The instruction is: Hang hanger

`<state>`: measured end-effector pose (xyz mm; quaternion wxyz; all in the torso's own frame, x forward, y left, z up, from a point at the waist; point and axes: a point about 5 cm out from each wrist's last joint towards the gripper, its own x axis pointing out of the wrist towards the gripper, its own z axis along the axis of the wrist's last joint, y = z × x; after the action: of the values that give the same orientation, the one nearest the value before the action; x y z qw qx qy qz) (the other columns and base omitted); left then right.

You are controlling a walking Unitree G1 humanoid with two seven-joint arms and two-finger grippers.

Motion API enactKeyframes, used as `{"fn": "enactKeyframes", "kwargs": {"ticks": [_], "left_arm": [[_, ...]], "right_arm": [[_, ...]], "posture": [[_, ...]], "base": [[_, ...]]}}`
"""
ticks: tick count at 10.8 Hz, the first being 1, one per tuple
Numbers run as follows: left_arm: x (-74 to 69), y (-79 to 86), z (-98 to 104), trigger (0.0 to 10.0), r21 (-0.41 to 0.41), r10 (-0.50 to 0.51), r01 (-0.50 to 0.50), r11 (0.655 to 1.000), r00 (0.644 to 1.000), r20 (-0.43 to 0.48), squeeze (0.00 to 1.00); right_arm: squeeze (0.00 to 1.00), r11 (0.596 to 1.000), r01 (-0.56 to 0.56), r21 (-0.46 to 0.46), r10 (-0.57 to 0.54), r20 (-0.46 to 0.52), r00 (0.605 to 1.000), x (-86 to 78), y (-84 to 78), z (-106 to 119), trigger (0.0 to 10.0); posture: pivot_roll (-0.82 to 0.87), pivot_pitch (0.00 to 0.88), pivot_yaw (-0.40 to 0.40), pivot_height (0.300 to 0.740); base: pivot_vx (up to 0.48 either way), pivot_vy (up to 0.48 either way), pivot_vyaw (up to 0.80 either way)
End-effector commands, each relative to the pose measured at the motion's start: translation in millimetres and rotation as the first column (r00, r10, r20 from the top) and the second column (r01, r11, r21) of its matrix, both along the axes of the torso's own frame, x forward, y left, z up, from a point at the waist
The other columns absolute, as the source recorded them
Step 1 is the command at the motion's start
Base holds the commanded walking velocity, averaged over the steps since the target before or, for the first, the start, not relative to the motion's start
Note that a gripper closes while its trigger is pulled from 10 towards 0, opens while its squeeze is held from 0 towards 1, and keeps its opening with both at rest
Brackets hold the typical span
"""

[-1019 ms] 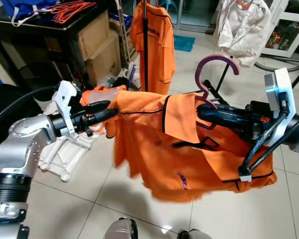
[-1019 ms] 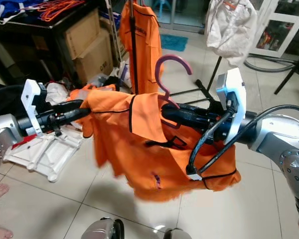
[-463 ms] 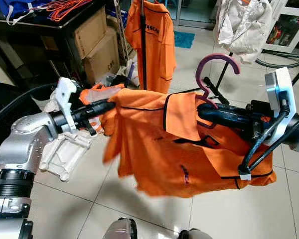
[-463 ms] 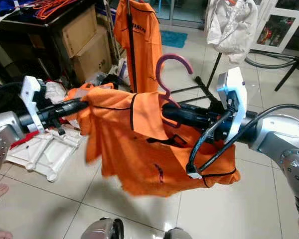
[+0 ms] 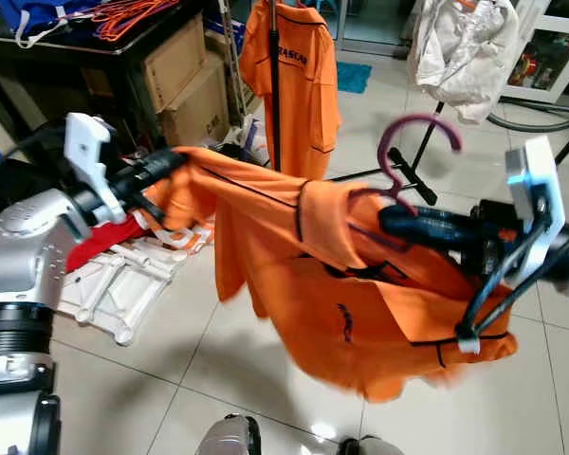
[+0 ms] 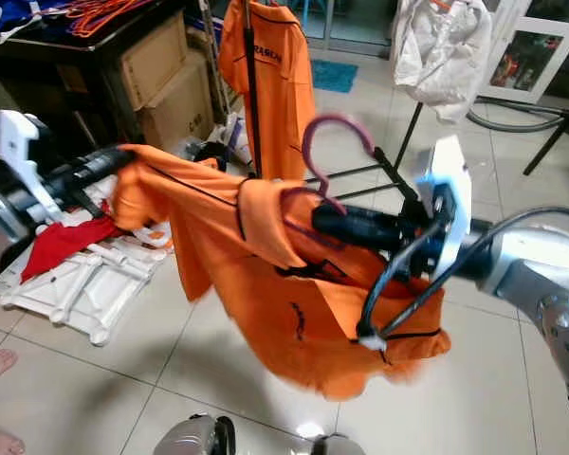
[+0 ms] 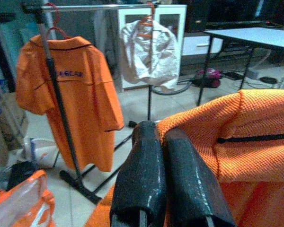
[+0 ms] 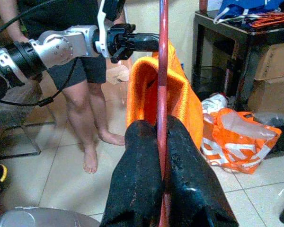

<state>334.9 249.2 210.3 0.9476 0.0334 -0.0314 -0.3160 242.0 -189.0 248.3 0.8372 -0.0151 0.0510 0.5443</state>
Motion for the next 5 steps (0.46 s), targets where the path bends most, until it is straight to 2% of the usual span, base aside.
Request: {"fn": "enactKeyframes", "kwargs": {"ticks": [1, 3, 5], "left_arm": [[0.9, 19.2, 9, 0.0, 0.024, 0.109, -0.11, 0.994, 0.994, 0.032, 0.0], [5.0, 36.6, 7, 0.0, 0.052, 0.262, -0.264, 0.963, 0.964, 0.039, 0.0], [5.2, 46.7, 7, 0.0, 0.059, 0.332, -0.334, 0.941, 0.942, 0.041, 0.0]], "right_arm": [[0.0, 1.0, -0.008, -0.025, 0.009, 0.049, 0.999, -4.1, -2.6, 8, 10.0], [0.0, 0.997, -0.008, -0.074, 0.011, 0.043, 0.999, -3.3, -4.5, 4, 10.0], [0.0, 0.997, -0.004, -0.08, 0.008, 0.046, 0.999, -0.4, -5.3, 4, 10.0]], "posture": [[-0.06, 0.094, 0.047, 0.74], [-0.06, 0.095, 0.042, 0.74], [-0.06, 0.092, 0.031, 0.74]], "base": [[0.0, 0.0, 0.0], [0.0, 0.0, 0.0], [0.0, 0.0, 0.0]]}}
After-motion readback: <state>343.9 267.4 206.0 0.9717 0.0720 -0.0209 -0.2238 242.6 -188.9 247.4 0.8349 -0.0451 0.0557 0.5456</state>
